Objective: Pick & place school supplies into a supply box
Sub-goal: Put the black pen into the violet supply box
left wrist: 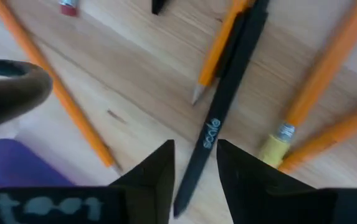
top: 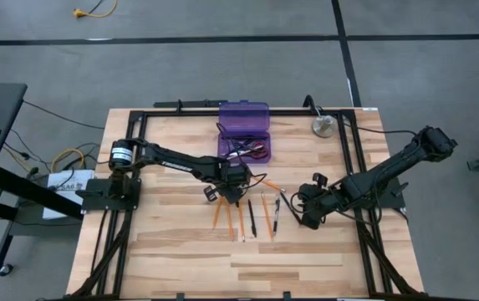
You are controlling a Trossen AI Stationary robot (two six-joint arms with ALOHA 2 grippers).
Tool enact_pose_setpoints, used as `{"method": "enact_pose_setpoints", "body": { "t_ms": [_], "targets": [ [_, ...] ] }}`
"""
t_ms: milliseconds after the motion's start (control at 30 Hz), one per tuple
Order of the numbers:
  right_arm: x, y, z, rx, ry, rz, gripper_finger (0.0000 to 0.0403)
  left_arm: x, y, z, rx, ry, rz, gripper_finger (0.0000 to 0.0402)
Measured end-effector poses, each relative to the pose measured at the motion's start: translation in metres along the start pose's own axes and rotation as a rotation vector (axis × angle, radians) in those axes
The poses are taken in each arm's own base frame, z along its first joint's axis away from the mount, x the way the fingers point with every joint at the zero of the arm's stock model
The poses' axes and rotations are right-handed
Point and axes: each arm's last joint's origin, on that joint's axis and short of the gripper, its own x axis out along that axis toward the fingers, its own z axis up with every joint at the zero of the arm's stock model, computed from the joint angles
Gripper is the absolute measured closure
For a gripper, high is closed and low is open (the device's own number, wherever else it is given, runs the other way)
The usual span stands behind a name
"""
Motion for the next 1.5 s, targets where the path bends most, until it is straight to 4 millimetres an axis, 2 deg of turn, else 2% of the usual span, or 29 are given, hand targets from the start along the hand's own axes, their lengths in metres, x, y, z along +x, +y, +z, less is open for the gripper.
{"method": "enact_pose_setpoints", "body": {
  "t_ms": [400, 1067, 1500],
  "targets": [
    [0.000, 0.000, 0.000, 0.000, 0.000, 0.000, 0.0268, 0.013, -0.002, 0.000, 0.042, 0.034, -0.017, 0.0295],
    [0.000, 0.001, 0.001, 0.003, -0.007, 0.006, 0.0268, 0.015, -0.002, -0.001, 0.106, 0.022, -0.025, 0.0297],
    [0.000, 0.001, 0.002, 0.008, -0.017, 0.013, 0.0269, 0.016, -0.003, -0.002, 0.123, 0.027, -0.033, 0.0378]
  ]
}}
